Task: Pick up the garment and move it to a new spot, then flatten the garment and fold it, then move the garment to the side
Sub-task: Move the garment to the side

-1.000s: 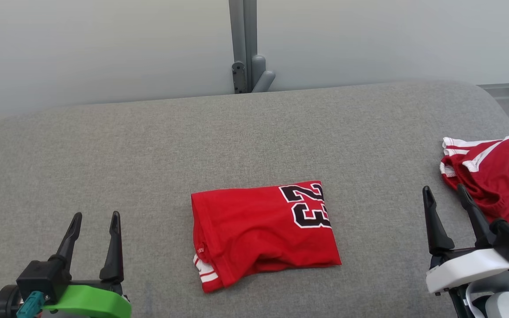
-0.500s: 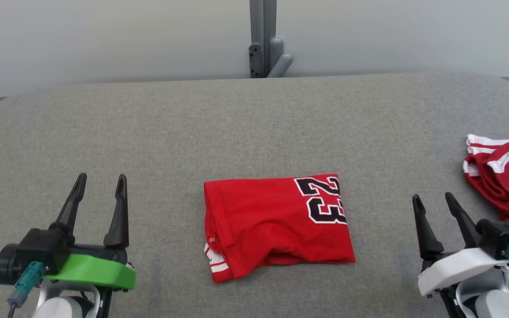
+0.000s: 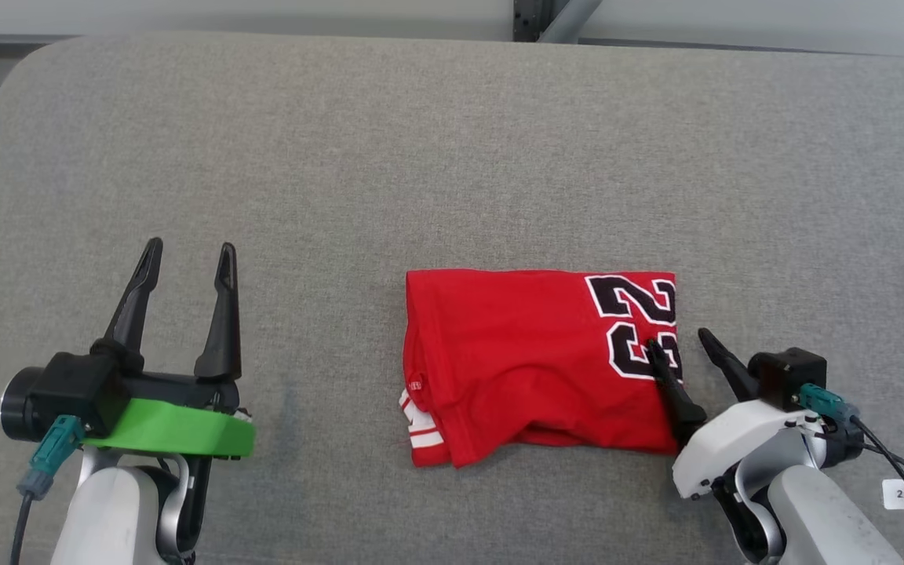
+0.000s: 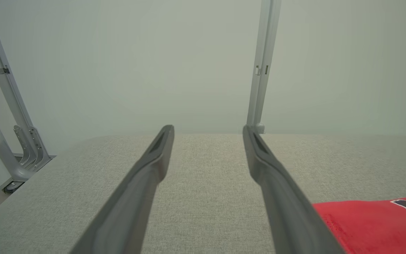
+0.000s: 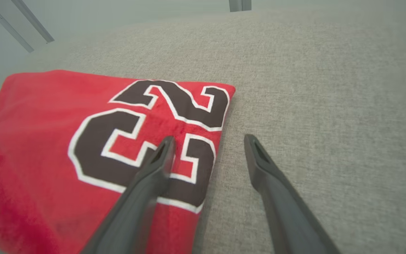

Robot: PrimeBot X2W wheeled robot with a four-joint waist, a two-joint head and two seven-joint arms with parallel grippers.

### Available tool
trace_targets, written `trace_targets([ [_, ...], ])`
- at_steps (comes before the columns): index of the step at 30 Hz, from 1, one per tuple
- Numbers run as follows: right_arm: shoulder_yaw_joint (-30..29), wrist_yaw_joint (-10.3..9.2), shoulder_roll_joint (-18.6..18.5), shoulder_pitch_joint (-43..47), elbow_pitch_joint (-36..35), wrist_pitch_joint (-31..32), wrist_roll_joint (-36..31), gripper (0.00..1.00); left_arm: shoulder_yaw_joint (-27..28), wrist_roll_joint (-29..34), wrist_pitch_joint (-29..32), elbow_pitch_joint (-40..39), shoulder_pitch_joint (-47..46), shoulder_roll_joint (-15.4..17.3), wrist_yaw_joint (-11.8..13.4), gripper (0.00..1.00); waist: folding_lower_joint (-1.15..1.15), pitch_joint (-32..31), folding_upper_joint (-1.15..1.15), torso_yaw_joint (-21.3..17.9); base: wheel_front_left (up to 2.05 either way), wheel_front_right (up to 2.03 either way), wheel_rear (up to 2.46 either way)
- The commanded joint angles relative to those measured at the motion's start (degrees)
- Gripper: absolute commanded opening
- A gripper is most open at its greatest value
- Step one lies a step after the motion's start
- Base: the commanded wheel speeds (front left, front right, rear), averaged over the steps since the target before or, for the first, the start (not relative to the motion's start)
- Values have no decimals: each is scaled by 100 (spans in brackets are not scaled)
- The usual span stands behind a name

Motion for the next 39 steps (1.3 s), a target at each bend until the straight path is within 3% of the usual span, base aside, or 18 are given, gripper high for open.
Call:
trace_targets([
  [1,134,-1,-28,-180,166,3,118,100,1,-45,-63,47,-144,-26,-8,100,0,315,0,262,0,0,0],
  [5,394,-1,-97,-372,473,57,371,100,5,-54,-127,102,-234,-45,-12,100,0,385,0,284,0,0,0],
  [6,475,-1,-129,-417,526,57,395,58,7,-52,-140,105,-256,-44,-15,100,0,402,0,286,0,0,0],
  [7,523,-1,-159,-471,519,-57,397,22,8,-54,-147,111,-271,-44,-13,100,0,417,0,285,0,0,0],
  [8,563,-1,-178,-502,542,-88,429,0,10,-62,-163,115,-282,-40,-16,100,0,442,0,281,0,0,0],
  [14,676,-5,-321,-686,495,-268,453,0,68,-63,-186,97,-377,-7,1,100,0,554,0,194,0,0,0],
  [19,824,-6,-512,-735,236,-404,370,0,107,-11,-207,31,-361,62,19,100,0,630,0,-123,0,0,0],
  [31,610,-5,-1174,-444,-816,-353,-148,0,182,148,65,-692,-356,472,116,100,0,925,0,-1863,0,0,0],
  [39,411,-4,-1460,-802,-1123,-309,-248,0,124,205,418,-1108,-482,689,125,100,0,1319,0,-2625,0,0,0],
])
